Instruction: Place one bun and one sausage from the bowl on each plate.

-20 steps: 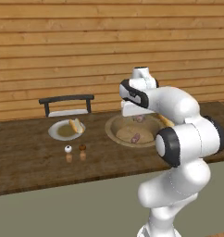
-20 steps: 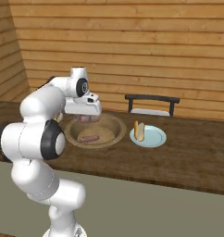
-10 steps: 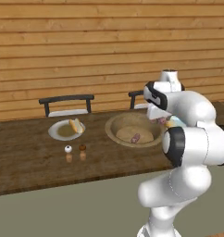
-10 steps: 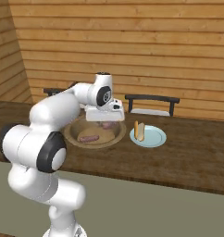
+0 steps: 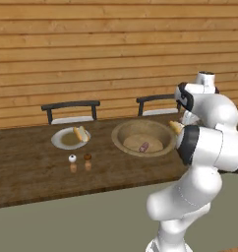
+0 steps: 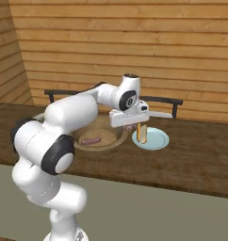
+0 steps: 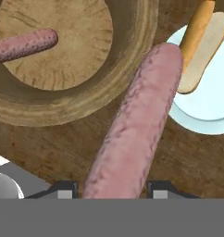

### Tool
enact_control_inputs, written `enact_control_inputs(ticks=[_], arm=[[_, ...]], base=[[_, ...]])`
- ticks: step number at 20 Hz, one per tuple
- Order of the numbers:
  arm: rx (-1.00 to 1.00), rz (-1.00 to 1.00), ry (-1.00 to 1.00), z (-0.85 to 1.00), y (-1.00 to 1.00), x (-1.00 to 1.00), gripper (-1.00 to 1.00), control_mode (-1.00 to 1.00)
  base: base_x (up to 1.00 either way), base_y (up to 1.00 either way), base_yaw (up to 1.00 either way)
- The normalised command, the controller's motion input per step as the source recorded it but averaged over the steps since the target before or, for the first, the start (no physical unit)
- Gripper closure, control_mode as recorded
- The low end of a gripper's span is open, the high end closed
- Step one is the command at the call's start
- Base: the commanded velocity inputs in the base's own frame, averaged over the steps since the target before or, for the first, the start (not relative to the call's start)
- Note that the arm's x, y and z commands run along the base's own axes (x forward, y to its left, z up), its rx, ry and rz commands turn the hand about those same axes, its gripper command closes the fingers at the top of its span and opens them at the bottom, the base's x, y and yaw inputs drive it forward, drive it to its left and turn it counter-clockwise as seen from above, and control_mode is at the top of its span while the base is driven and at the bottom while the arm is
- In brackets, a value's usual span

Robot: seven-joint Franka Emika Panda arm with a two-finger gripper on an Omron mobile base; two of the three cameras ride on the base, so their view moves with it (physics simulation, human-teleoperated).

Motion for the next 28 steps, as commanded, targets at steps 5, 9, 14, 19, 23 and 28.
enact_control_inputs(ticks=[5,9,14,19,23,28], arm=[[0.01,0.0,0.01,-0.18,-0.46,0.83,1.0,-1.0],[0.05,0.0,0.0,-0.38,-0.46,0.96,1.0,-1.0],[0.04,0.0,0.0,-0.18,-0.34,0.57,1.0,-1.0],[0.03,0.0,0.0,-0.23,-0.26,0.24,1.0,-1.0],[0.0,0.04,0.0,-0.68,-0.02,0.02,1.0,-1.0],[0.01,0.06,0.0,-0.6,0.0,0.03,1.0,-1.0]], base=[[0.0,0.0,0.0],[0.0,0.0,0.0],[0.0,0.0,0.0],[0.0,0.0,0.0],[0.0,0.0,0.0],[0.0,0.0,0.0]])
